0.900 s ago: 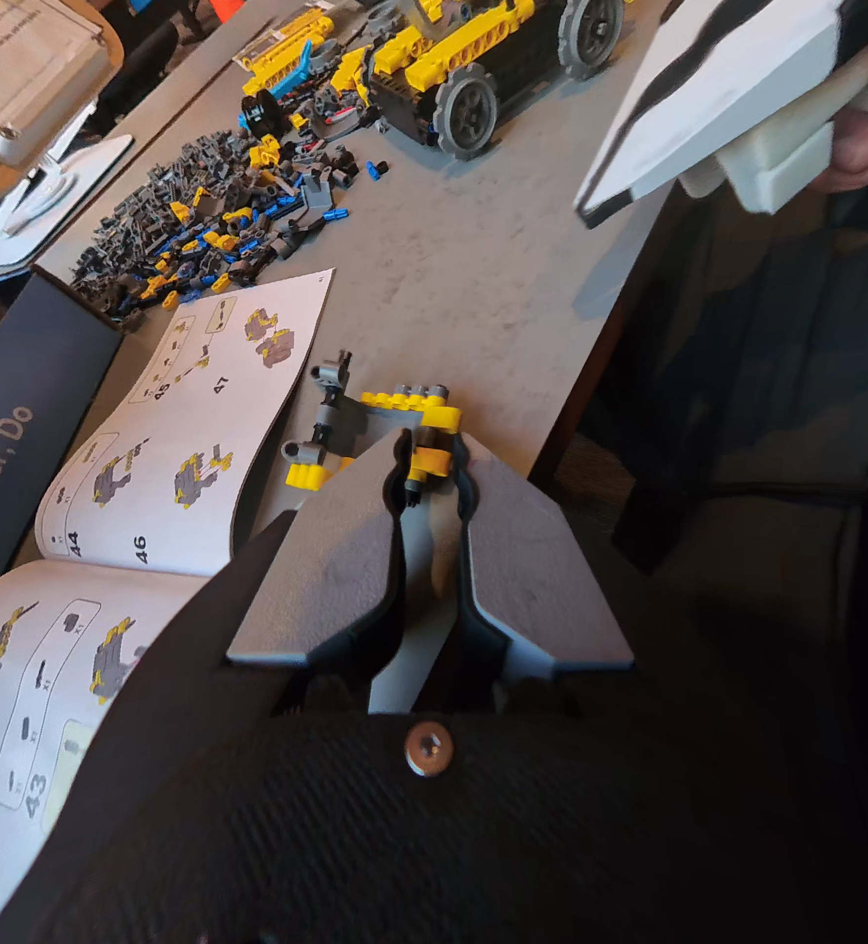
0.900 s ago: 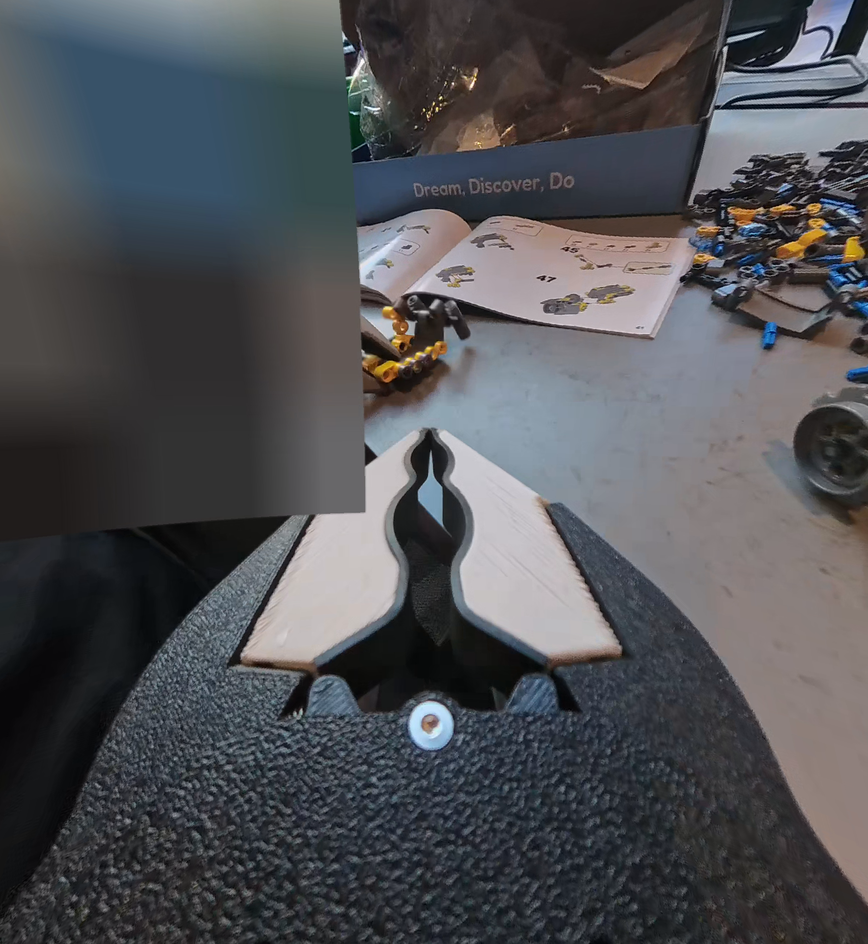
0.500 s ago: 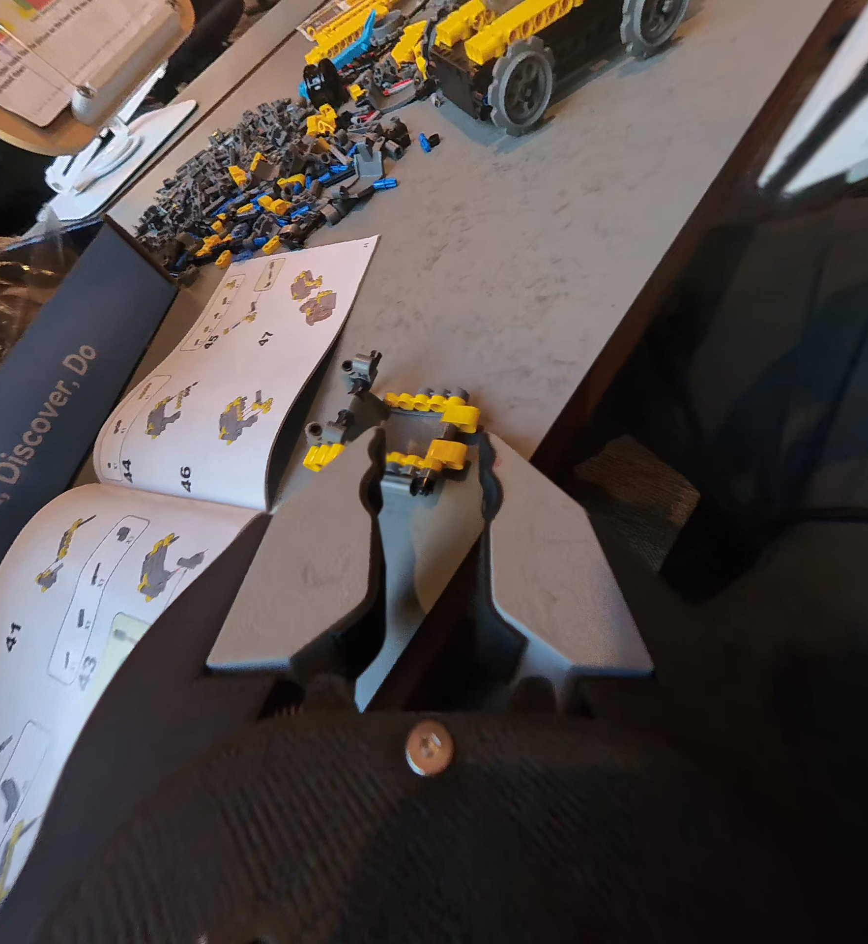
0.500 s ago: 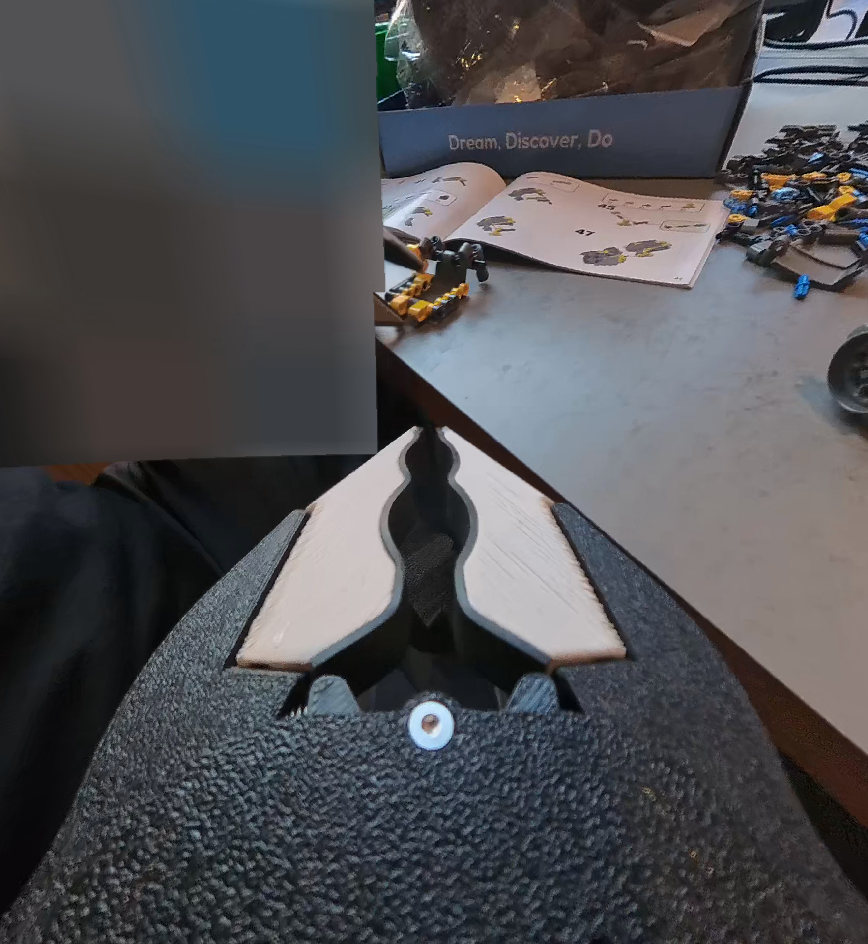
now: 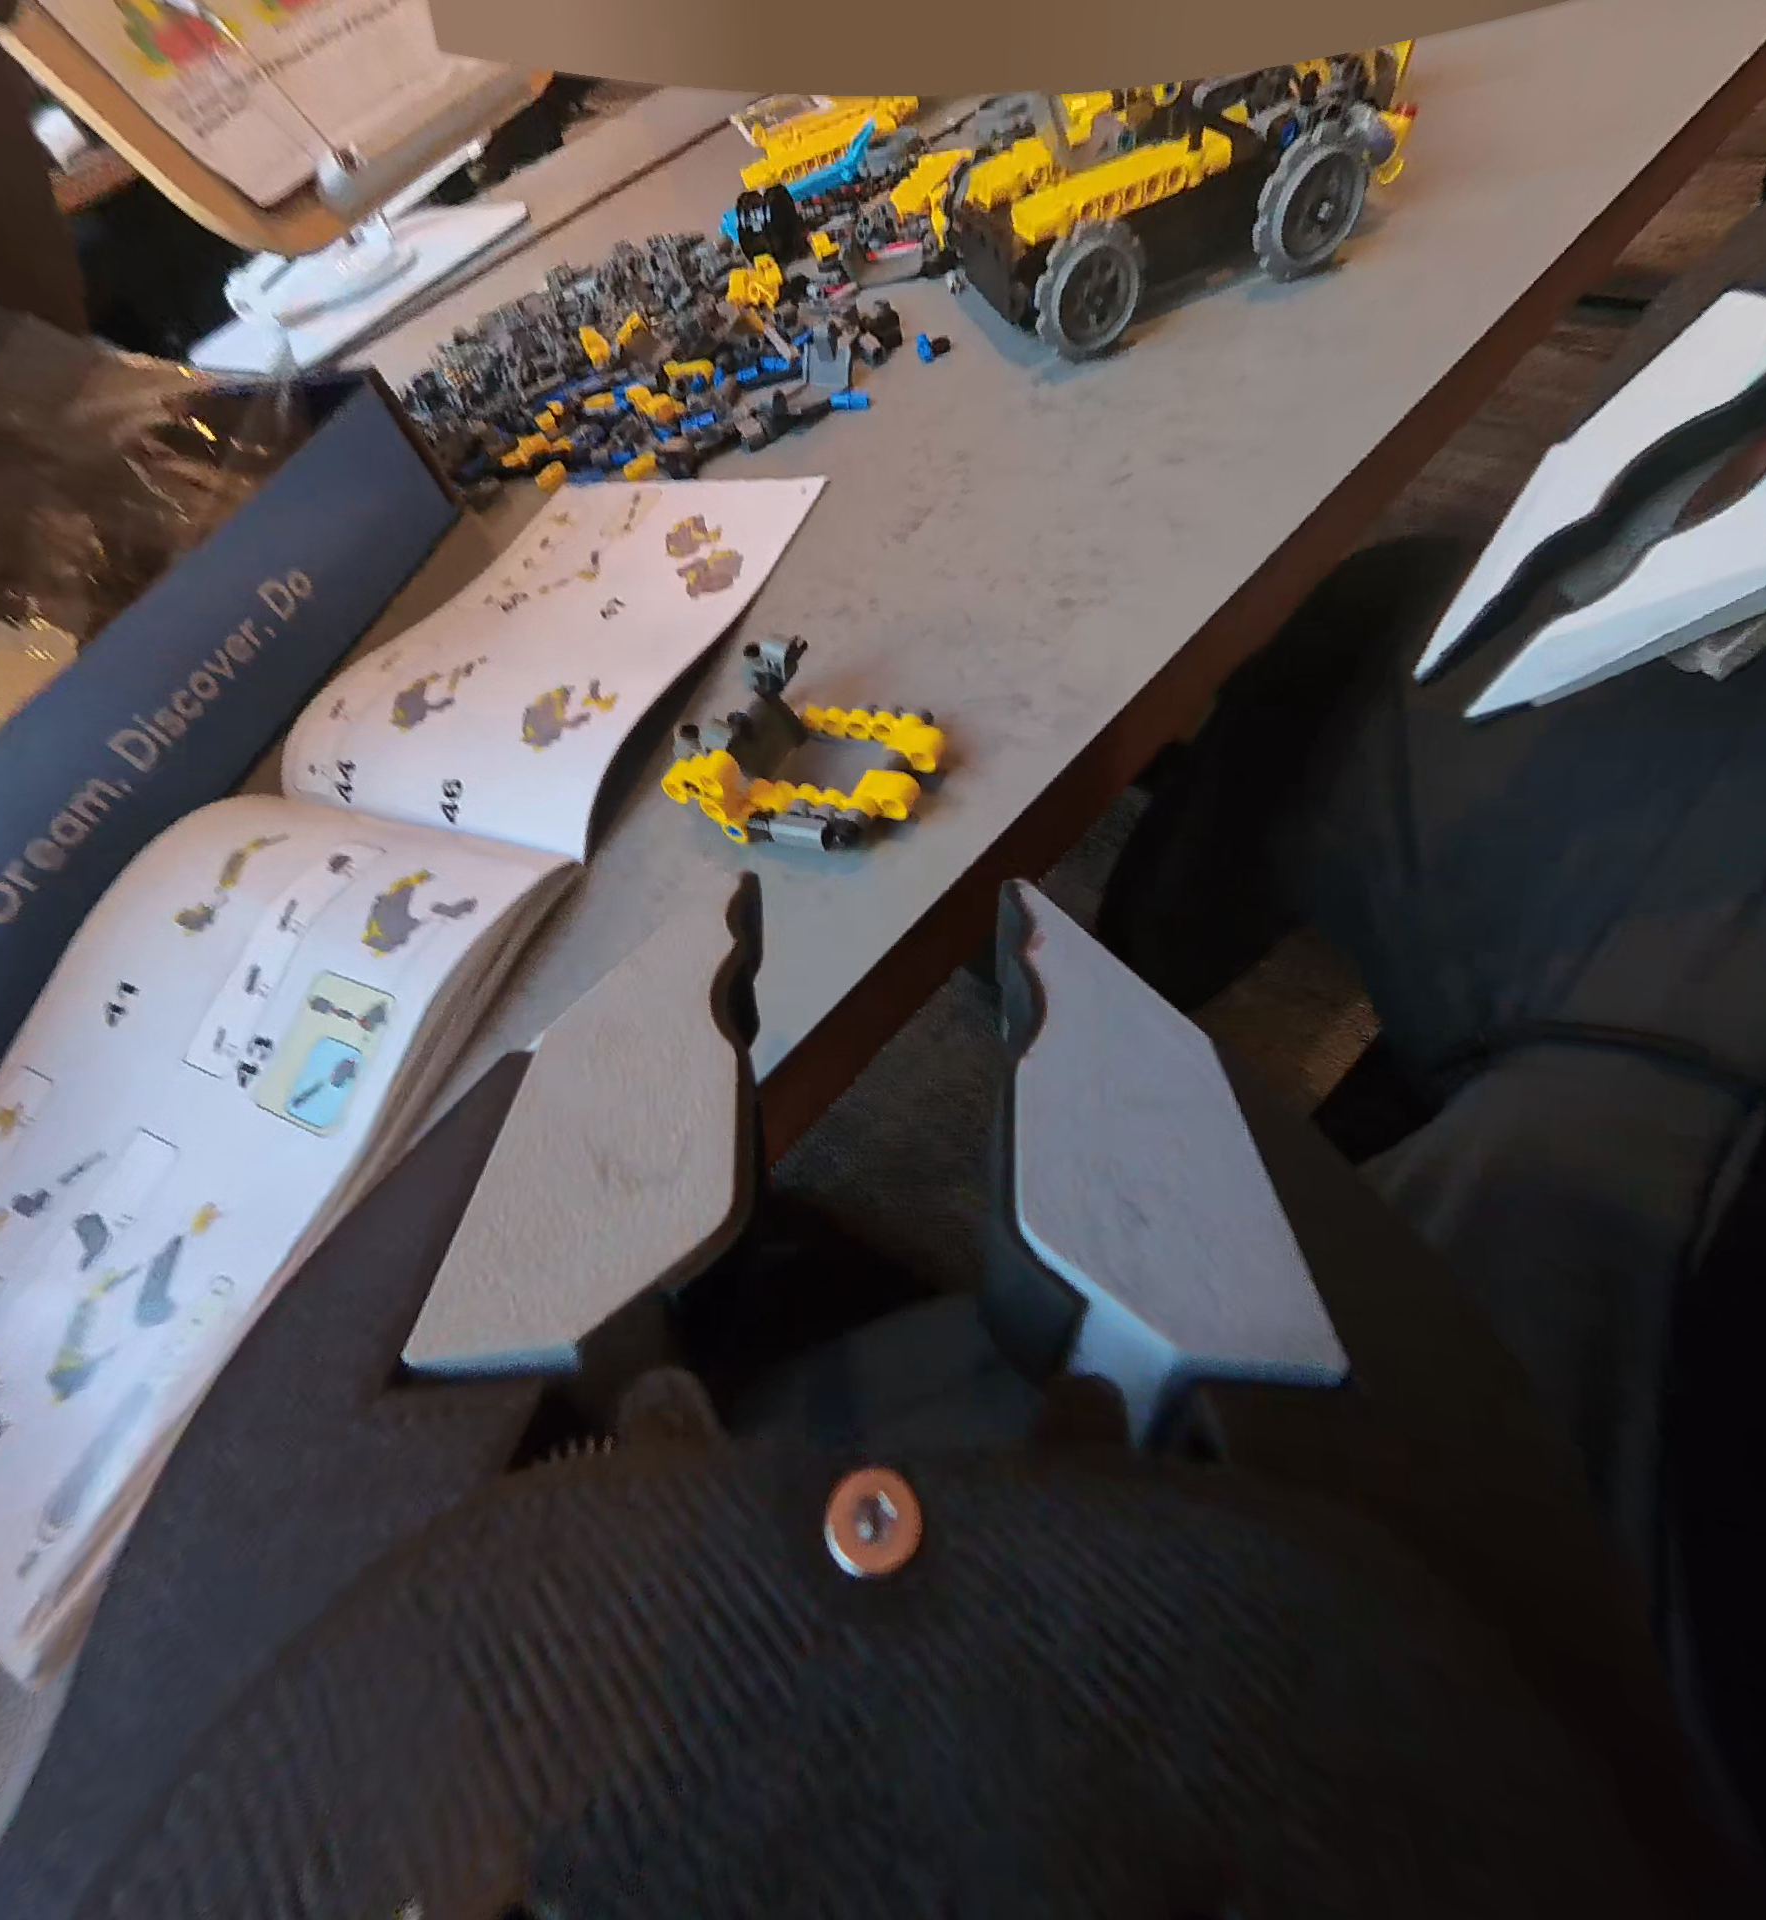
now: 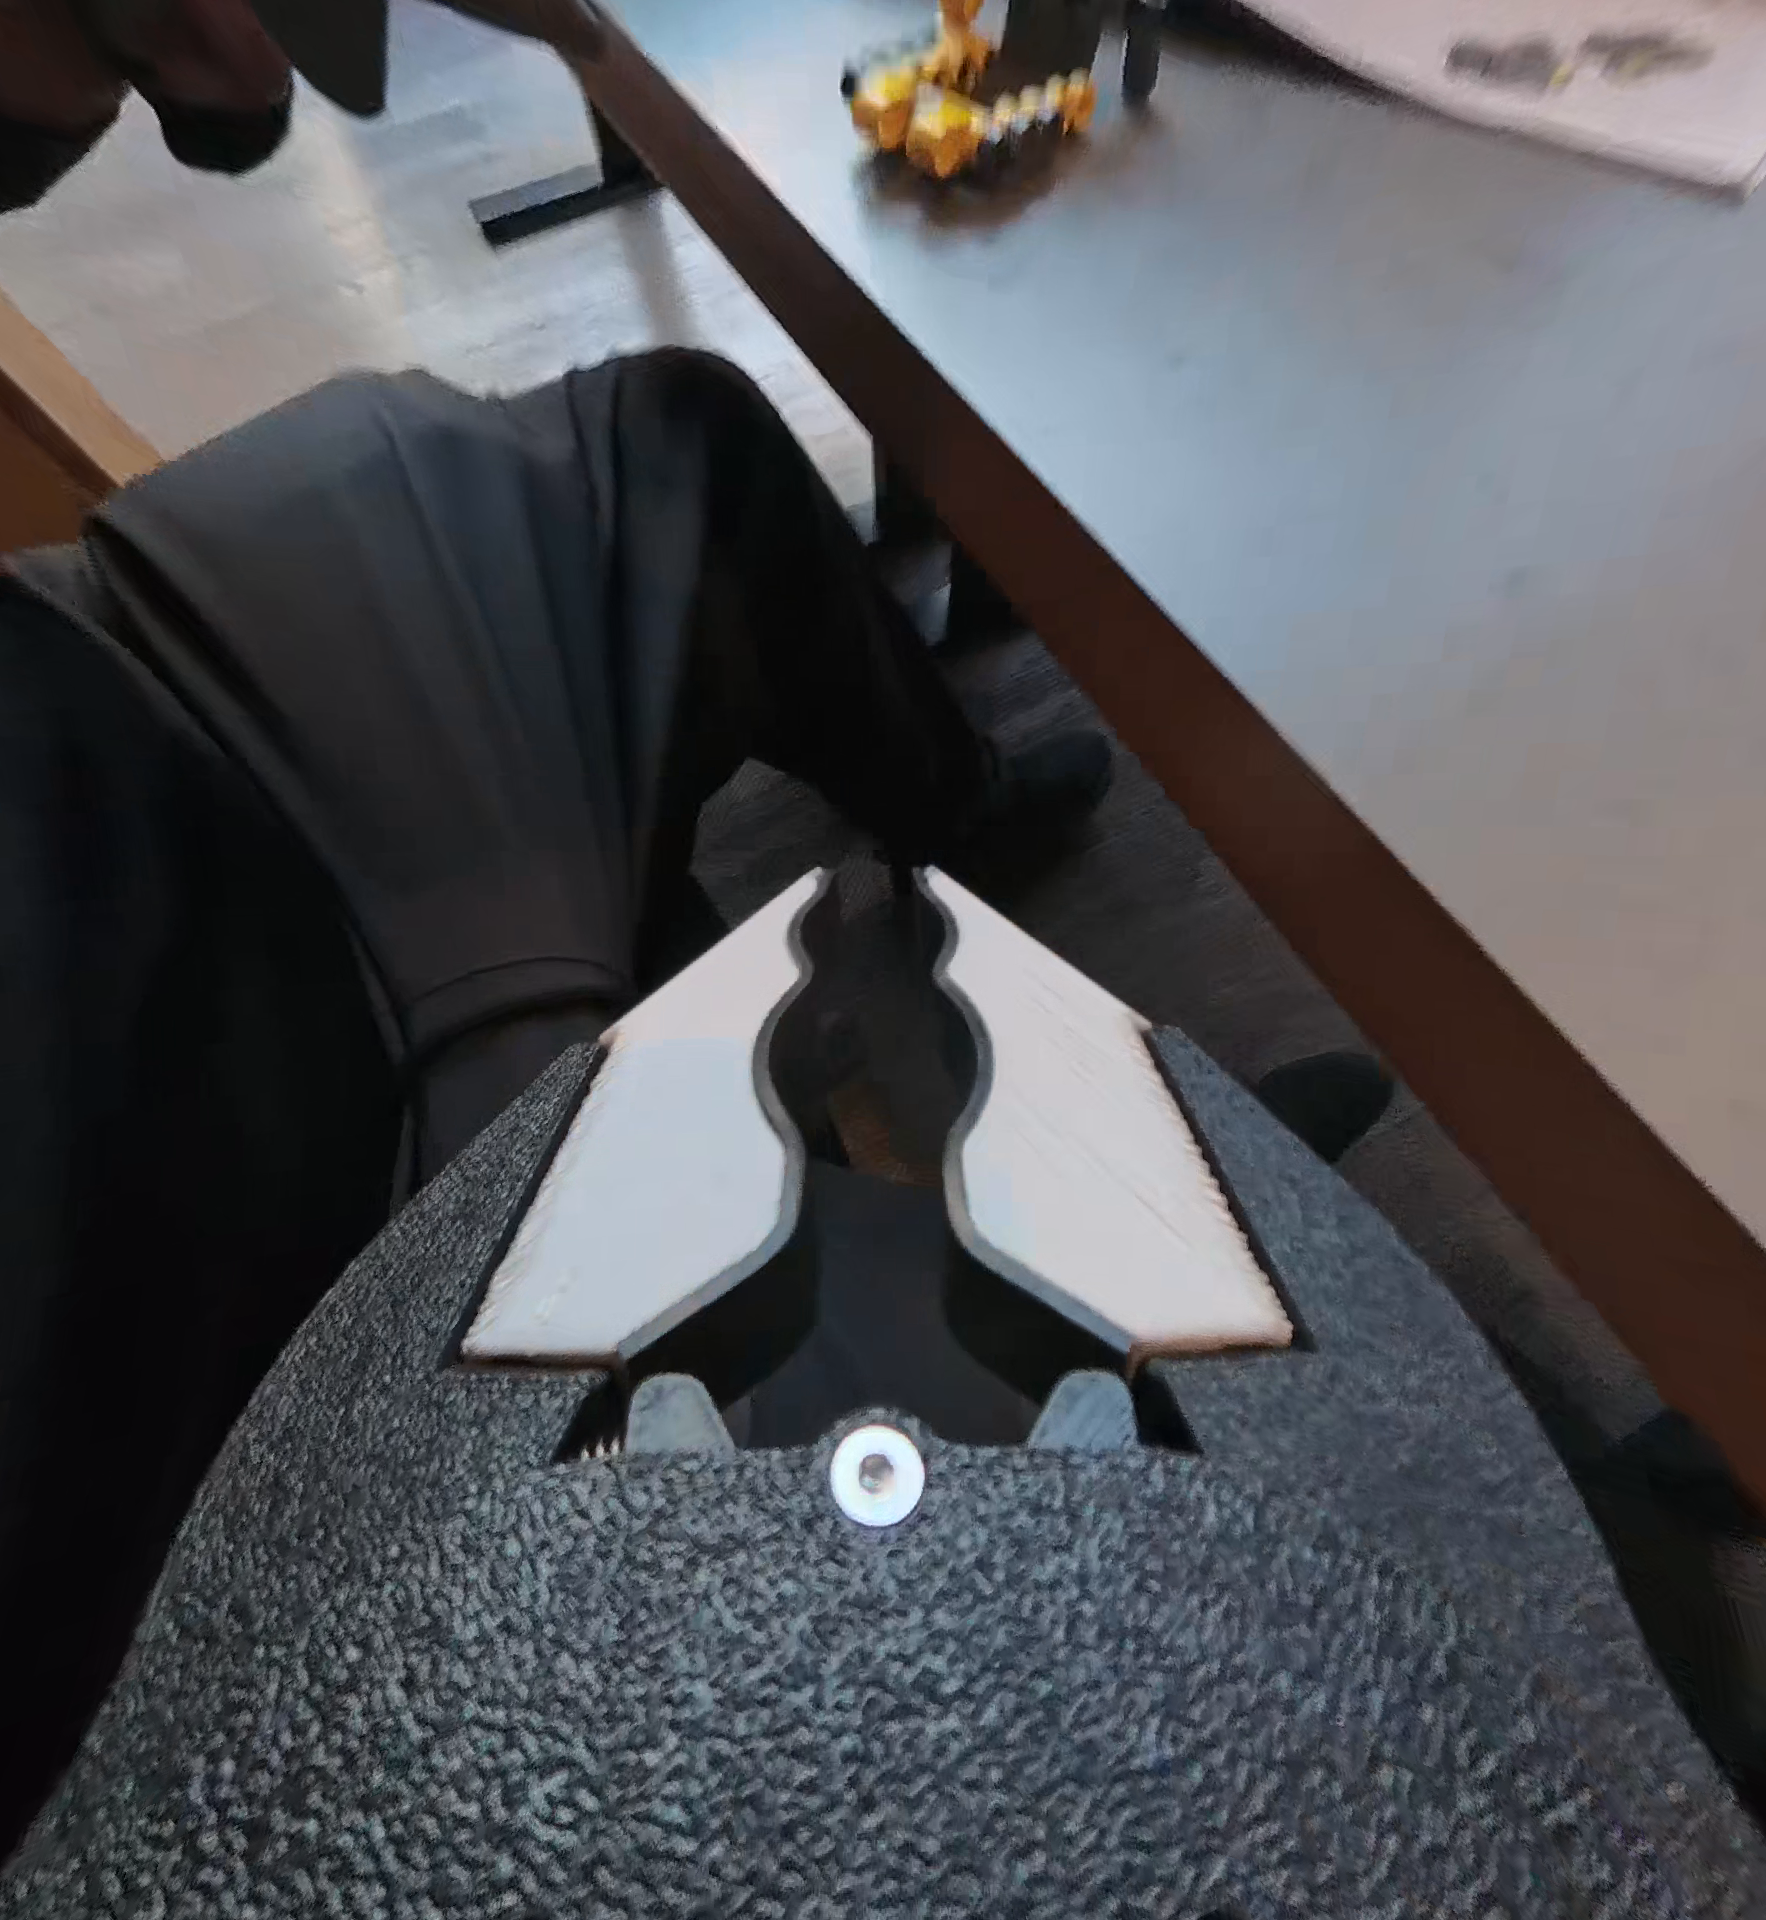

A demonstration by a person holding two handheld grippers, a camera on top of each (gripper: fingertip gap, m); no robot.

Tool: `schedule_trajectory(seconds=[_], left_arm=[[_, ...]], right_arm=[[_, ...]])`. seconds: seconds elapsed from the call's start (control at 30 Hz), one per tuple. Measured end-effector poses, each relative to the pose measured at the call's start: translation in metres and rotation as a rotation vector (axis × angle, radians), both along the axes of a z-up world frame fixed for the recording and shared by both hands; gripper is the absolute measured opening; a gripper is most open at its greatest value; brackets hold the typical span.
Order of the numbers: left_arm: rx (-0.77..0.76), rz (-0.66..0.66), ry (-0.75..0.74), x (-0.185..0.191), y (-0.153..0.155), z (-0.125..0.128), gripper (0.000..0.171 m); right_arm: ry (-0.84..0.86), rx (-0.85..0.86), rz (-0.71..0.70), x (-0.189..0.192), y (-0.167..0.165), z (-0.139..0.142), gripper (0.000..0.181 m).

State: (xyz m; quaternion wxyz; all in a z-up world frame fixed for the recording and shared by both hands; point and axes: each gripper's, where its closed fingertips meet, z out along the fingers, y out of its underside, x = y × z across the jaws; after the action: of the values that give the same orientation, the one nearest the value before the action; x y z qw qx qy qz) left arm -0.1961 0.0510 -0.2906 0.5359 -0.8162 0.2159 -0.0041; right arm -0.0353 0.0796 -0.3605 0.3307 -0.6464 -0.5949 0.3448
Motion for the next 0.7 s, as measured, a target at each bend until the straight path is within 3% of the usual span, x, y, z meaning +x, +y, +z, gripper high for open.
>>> schedule_trajectory(seconds=[0.17, 0.27, 0.33, 0.4, 0.57, 0.63, 0.7], left_arm=[[-0.060, -0.011, -0.050, 0.003, -0.004, -0.016, 0.041], [-0.072, -0.014, -0.053, 0.008, -0.019, -0.020, 0.041], [-0.085, -0.008, -0.063, 0.011, -0.035, -0.022, 0.042], [-0.125, 0.010, -0.077, 0.012, -0.057, -0.031, 0.042], [-0.241, 0.043, -0.068, 0.014, -0.110, -0.076, 0.037], [-0.314, 0.045, -0.083, 0.016, -0.125, -0.099, 0.036], [-0.347, 0.048, -0.164, 0.020, -0.128, -0.108, 0.036]], right_arm=[[-0.166, -0.100, 0.022, 0.010, -0.002, -0.040, 0.012], [-0.271, -0.037, 0.089, 0.013, -0.013, -0.064, 0.004], [-0.305, 0.071, 0.090, 0.010, -0.015, -0.079, 0.027], [-0.355, 0.083, 0.181, 0.007, -0.031, -0.108, 0.004], [-0.685, 0.008, 0.223, -0.013, -0.009, -0.237, 0.038], [-0.736, 0.041, 0.230, -0.027, 0.021, -0.293, 0.028], [-0.816, 0.080, 0.200, -0.034, 0.055, -0.354, 0.035]])
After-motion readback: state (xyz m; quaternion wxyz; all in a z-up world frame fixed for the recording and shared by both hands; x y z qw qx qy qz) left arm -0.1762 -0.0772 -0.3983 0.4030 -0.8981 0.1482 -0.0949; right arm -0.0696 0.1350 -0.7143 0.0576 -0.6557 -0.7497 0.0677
